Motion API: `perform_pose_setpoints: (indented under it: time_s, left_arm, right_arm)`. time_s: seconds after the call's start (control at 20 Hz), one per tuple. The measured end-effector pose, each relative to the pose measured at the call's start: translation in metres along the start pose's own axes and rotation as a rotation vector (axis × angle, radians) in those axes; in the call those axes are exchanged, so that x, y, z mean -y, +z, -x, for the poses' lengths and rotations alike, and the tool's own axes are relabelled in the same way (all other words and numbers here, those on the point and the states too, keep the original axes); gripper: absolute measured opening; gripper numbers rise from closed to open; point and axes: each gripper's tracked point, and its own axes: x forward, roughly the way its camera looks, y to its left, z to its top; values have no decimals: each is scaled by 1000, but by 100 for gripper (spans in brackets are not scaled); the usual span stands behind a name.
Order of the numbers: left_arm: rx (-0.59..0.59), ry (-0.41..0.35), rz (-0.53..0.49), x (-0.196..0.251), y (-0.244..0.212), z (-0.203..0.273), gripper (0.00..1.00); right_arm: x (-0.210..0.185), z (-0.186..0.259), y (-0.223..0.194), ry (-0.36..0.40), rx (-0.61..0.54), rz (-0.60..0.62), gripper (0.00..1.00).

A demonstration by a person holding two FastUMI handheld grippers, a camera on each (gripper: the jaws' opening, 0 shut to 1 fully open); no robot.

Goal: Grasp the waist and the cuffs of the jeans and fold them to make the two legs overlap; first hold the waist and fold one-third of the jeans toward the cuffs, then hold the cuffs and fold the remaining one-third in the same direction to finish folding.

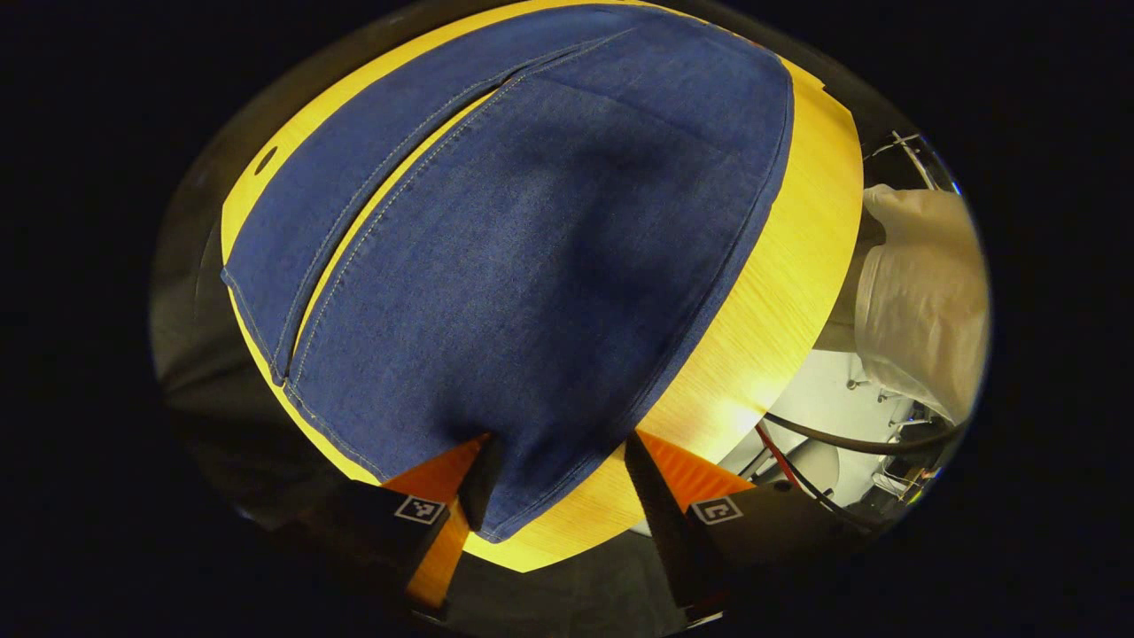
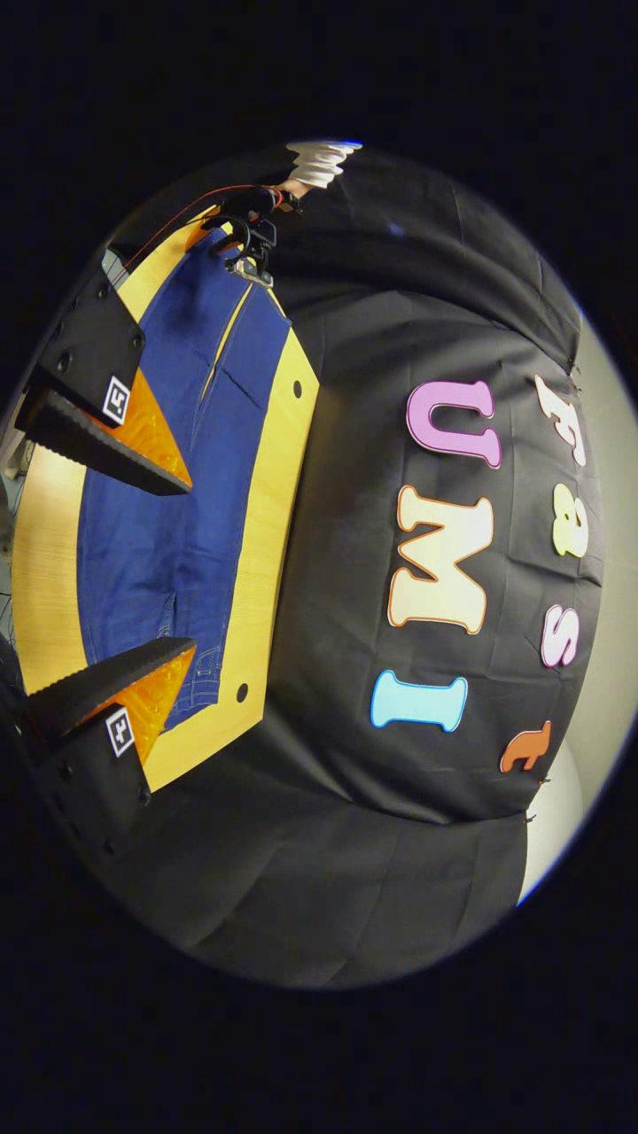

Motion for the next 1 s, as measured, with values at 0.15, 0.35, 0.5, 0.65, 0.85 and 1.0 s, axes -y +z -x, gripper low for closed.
perform_pose_setpoints:
  time_s: [0.15, 0.35, 0.5, 0.65, 0.85, 1.0]
  left_arm:
    - [36, 10, -83, -4, 8, 3, 55]
    - [63, 48, -69, -5, 13, 0, 13]
    - [89, 34, -6, -4, 16, -3, 2]
    - [84, -1, 11, -3, 14, 0, 0]
    - [70, -27, 14, -4, 12, 1, 0]
    - [57, -27, 41, -5, 10, 1, 0]
  right_arm:
    - [-1, -5, -2, 4, -7, -12, 99]
    - [-9, -12, -1, 29, -9, -38, 100]
    - [-14, -19, -5, 58, -18, -28, 99]
    - [-21, -23, -14, 118, -46, 18, 99]
    - [-11, -32, -41, 231, -132, 139, 99]
    - [10, -51, -73, 317, -248, 230, 99]
